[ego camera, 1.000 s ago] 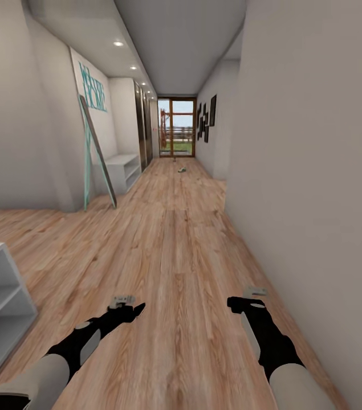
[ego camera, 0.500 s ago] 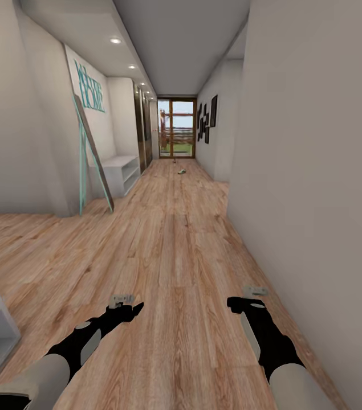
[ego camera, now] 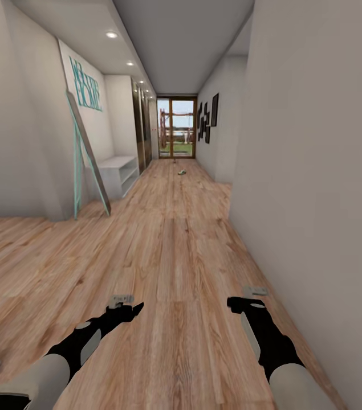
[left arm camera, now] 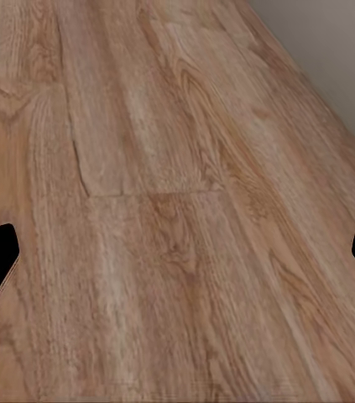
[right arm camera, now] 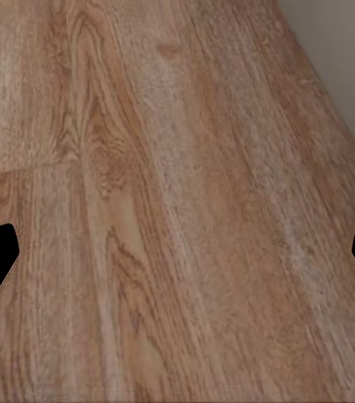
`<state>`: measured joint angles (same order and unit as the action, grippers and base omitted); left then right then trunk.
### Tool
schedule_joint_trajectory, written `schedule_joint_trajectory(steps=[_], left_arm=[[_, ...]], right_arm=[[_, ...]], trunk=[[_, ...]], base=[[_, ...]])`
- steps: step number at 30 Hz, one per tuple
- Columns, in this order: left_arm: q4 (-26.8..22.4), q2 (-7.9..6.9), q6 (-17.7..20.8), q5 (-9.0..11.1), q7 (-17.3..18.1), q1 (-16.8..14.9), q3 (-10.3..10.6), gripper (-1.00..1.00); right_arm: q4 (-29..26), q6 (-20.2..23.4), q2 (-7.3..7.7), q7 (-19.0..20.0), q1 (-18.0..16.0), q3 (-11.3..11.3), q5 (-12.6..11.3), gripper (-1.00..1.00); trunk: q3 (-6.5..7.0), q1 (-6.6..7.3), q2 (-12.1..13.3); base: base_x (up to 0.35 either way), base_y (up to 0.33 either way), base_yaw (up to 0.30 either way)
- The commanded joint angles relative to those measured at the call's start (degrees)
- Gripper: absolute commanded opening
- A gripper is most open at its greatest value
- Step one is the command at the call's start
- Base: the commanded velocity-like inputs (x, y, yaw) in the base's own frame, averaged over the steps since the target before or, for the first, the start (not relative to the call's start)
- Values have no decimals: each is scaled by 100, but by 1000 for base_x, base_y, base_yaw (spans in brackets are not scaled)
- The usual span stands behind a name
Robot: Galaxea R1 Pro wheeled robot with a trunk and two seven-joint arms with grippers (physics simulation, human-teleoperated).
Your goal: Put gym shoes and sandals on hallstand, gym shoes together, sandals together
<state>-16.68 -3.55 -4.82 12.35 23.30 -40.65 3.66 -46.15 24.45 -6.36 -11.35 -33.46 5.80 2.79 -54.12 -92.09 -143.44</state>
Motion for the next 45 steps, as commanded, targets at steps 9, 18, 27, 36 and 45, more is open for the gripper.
schedule_joint_trajectory(steps=[9,18,27,36,45], left_arm=[[4,-5,-20,48,8,-4,37,100],[4,-5,-20,48,8,-4,37,100],[7,-8,-19,48,8,-4,31,100],[7,-13,-19,48,8,-4,30,100],[7,-10,-19,48,8,-4,30,100]], right_arm=[[-8,34,-6,2,-3,15,29,100],[-8,34,-6,2,-3,14,28,100],[-8,34,-5,8,-3,16,28,100],[-8,34,-6,10,-3,17,28,100],[-8,34,-6,10,-3,12,30,100]], trunk=[[-69,-2,-2],[-79,-2,-2],[-79,-2,-2],[-79,-2,-2],[-79,-2,-2]], base=[[347,0,0],[347,0,0],[347,0,0],[347,20,0],[347,74,0]])
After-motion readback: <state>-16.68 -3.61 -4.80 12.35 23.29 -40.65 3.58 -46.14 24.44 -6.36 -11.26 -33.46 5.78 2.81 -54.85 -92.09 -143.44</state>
